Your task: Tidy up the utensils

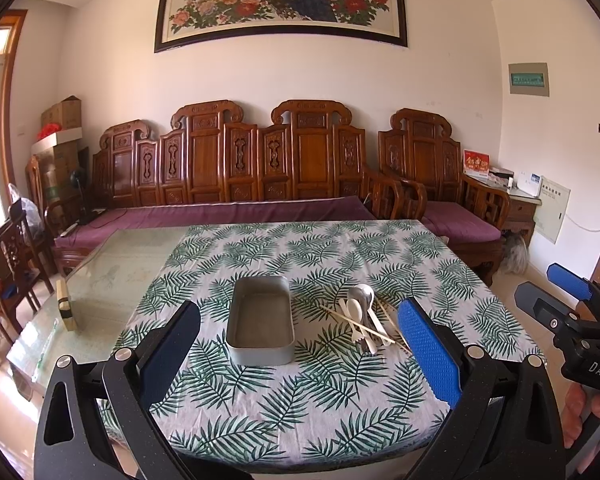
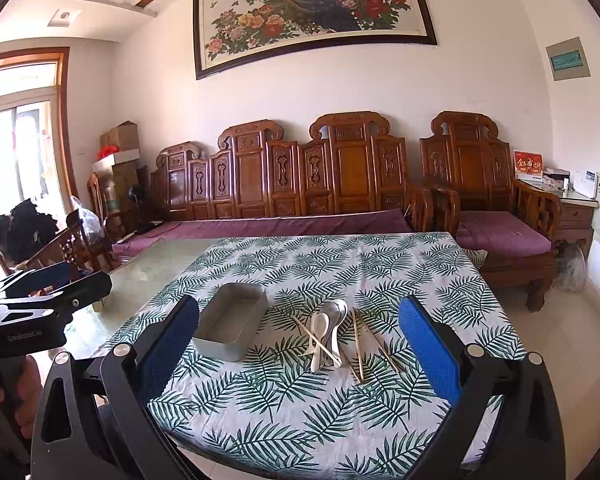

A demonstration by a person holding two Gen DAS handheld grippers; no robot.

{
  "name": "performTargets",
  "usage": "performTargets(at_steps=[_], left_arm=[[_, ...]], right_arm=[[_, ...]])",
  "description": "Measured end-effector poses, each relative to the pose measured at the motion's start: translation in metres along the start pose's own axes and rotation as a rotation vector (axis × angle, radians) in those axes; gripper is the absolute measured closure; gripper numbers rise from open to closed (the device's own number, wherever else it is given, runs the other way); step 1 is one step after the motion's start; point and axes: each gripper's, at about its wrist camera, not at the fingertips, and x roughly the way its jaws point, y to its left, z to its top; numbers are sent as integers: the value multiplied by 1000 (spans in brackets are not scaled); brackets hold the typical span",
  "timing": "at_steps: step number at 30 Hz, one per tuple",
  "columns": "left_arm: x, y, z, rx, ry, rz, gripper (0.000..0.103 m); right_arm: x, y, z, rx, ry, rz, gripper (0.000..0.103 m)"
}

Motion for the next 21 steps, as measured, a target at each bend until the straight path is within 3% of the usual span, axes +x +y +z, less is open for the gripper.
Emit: performTargets(at_steps=[21], left_arm=[[10,0,-10,2,34,-1,8]], right_arm=[[2,5,0,4,13,4,3]])
